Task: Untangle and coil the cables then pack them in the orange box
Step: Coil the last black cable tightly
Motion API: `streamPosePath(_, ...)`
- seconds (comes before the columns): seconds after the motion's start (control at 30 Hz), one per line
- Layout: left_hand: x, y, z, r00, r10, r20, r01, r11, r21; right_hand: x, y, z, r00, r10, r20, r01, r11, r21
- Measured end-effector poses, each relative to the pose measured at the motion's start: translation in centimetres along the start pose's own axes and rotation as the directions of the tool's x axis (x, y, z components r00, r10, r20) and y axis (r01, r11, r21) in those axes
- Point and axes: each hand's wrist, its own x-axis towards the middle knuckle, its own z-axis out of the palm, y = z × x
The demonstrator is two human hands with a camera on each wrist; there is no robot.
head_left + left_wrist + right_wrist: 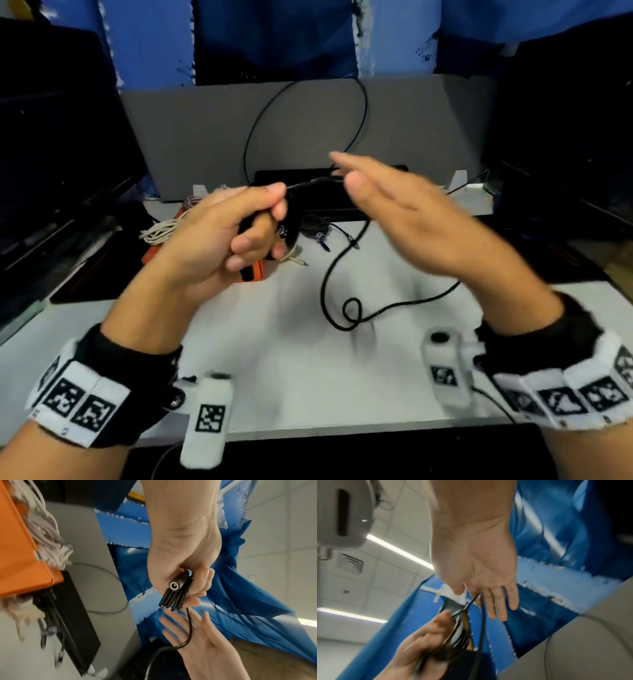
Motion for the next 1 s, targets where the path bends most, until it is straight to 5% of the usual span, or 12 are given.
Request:
streamPosePath(0.2,-0.5,-0.7,1.4,0.972,-0.069,0.224,0.131,0.952,-0.277,-0.3,-0.9,3.7,0.999,-0.014,-0.029,0.021,0.96,0.279)
streamPosePath(0.43,-0.7,-1.5,2.5,0.916,-0.017,0.4,0.244,0.816,-0.524,0.5,-0.4,4.4,0.997,0.03,-0.064,-0.002,0.917,0.398)
streamPosePath(0.6,-0.9,-1.5,2.9,0.929,0.042,0.369,0.187,0.806,-0.561,0.4,-0.4,4.8,0.997,0.07,-0.045,-0.038,0.863,0.503)
streamPosePath(0.7,-0.7,-1.3,3.4,0.978,0.078,0.196,0.061,0.784,-0.617,0.2,-0.4,5.0,0.991,0.12,0.057,-0.132,0.834,0.536)
streamPosePath(0.8,-0.1,-1.1,2.9,0.987,0.117,-0.108,-0.155,0.857,-0.491,-0.3,-0.2,5.8,0.956,0.117,0.269,-0.229,0.872,0.433)
streamPosePath(0.87,0.3,-0.8,2.0,0.943,0.189,-0.275,-0.266,0.923,-0.277,-0.9,-0.3,6.4,0.867,0.074,0.494,-0.318,0.844,0.432)
streamPosePath(0.93,0.3,-0.7,1.3,0.898,0.282,-0.338,-0.294,0.956,0.017,-1.4,-0.6,6.9,0.799,0.014,0.601,-0.335,0.841,0.426)
streamPosePath(1.0,0.3,-1.0,1.0,0.894,0.348,-0.284,-0.256,0.914,0.315,-1.4,-0.8,6.8,0.812,-0.005,0.584,-0.29,0.865,0.41)
